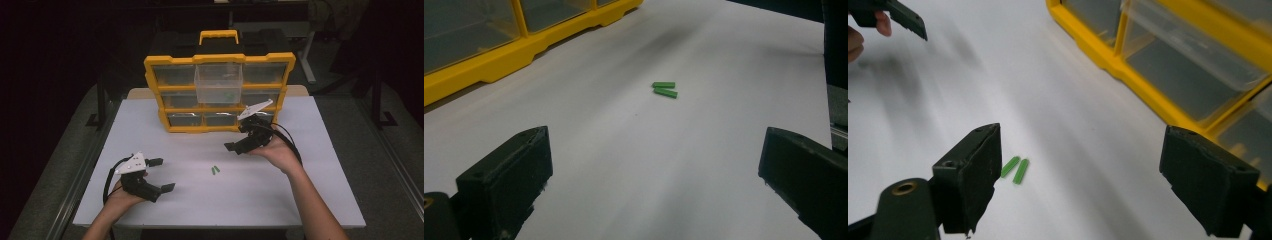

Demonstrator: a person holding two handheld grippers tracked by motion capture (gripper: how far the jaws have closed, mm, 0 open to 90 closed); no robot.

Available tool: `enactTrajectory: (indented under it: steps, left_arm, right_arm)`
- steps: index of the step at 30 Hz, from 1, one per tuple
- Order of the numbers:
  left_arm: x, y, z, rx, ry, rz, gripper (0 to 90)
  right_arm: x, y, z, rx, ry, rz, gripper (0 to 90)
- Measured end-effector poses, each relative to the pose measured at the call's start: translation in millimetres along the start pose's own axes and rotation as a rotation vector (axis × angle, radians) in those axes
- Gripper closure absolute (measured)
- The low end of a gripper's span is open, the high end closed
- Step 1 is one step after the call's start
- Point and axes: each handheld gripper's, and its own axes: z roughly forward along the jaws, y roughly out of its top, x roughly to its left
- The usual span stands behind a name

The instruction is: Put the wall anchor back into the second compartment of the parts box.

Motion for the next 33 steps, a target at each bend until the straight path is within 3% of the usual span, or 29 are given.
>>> enactTrajectory:
  steps: [8,20,28,33]
  left_arm:
    - [-0.2,-0.4,0.1,-0.002,0.001,0.001,0.7]
    - [-0.3,-0.4,0.2,-0.003,0.0,0.003,0.7]
    - [-0.4,-0.5,0.6,-0.002,-0.001,0.003,0.7]
    - [-0.6,-0.6,0.9,-0.001,-0.001,0.003,0.7]
  right_arm:
    - [5.1,-13.3,24.1,0.036,0.027,0.007,17.5]
    - [12.8,-24.0,49.8,0.083,0.061,0.019,26.0]
    - [18.6,-27.3,63.3,0.12,0.088,0.011,40.6]
    - [21.5,-28.9,70.5,0.137,0.088,-0.028,51.4]
